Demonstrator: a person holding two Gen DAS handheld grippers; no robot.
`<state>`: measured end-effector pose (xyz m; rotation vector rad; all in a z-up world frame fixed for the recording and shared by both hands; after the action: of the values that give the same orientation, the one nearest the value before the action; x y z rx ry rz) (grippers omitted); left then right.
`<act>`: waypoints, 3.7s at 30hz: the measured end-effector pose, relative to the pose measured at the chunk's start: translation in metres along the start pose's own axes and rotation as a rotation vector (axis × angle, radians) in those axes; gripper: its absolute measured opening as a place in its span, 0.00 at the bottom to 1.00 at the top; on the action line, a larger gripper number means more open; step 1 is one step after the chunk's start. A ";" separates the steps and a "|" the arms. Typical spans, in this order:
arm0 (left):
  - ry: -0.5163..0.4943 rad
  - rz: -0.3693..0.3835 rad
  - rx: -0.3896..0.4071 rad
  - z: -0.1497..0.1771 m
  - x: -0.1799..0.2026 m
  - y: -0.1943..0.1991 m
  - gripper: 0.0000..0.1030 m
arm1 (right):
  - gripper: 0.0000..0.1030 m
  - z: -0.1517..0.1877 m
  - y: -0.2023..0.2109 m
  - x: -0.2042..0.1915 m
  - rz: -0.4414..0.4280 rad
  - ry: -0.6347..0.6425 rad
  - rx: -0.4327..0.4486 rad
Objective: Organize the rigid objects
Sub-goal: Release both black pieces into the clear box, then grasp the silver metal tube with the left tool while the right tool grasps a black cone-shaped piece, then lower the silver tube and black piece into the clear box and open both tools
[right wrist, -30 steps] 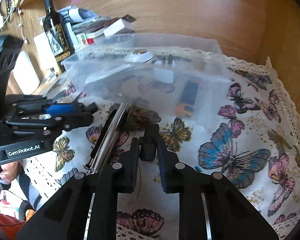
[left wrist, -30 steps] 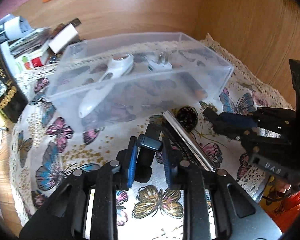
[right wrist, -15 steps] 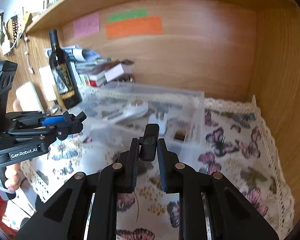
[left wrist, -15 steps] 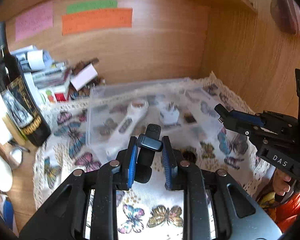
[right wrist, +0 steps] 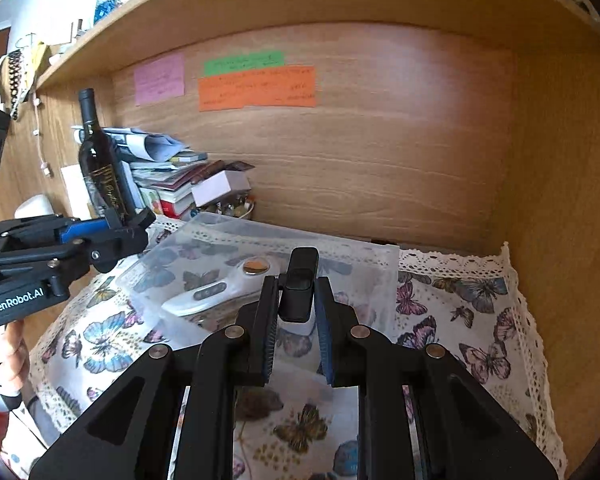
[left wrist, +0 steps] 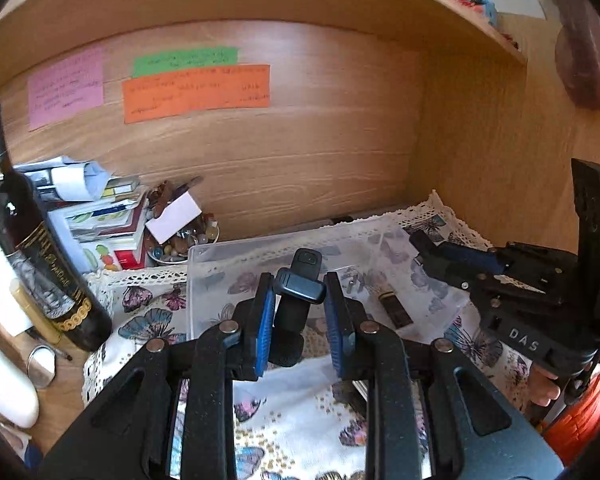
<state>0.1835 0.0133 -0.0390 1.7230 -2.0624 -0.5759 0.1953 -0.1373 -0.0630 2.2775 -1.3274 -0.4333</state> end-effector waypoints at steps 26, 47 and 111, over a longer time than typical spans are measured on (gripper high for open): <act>-0.017 0.009 -0.221 0.024 0.004 -0.091 0.28 | 0.24 0.019 -0.054 0.016 -0.004 -0.044 -0.149; -0.013 0.008 -0.143 0.048 0.000 -0.015 0.62 | 0.38 0.039 -0.002 -0.021 -0.021 0.023 -0.119; -0.020 0.094 -0.213 0.080 0.053 -0.006 0.15 | 0.32 0.056 0.027 -0.002 -0.048 -0.062 -0.101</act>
<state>0.1366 -0.0349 -0.1075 1.4973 -2.0024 -0.7559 0.1477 -0.1603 -0.0950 2.2322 -1.2536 -0.5784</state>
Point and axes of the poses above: each gripper's, at about its wrist camera, not at the fingertips, and y roughly against the way its jaws point, x to its right, z to its underside, the point moved 2 cm from there along -y, roughly the way its jaws point
